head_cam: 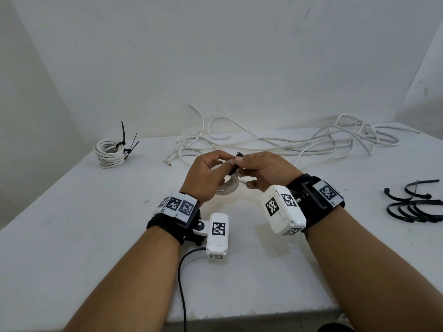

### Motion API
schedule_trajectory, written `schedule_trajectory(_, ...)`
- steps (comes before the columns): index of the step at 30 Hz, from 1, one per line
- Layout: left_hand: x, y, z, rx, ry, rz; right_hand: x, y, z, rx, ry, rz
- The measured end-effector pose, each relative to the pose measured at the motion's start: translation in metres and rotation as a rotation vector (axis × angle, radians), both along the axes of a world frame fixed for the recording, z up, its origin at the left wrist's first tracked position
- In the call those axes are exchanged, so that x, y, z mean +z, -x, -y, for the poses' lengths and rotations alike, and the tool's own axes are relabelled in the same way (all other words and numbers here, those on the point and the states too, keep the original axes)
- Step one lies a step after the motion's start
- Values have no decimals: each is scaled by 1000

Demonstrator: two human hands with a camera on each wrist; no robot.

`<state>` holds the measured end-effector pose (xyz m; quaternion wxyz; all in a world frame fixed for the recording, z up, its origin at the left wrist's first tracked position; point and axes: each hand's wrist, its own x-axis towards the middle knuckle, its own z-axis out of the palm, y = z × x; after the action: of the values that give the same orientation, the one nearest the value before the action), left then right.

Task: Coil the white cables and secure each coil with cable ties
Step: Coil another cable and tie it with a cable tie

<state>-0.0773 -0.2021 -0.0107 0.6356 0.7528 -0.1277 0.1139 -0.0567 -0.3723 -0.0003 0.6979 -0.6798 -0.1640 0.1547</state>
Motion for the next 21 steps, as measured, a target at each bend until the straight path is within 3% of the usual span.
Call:
schedule_trajectory(6,-2,3,3,-40,24,8,-3,-2,10,55,75,-42)
schedule_trajectory(10,-3,0,4,-24,20,8,-4,-2,9,-8,62,-32)
schedule_trajectory(14,-3,1,1,-25,109,-28,0,2,3,-111,213,73)
schedule_trajectory(21,-3,4,7,-73,126,-107,2,-8,5,-275,-39,-3)
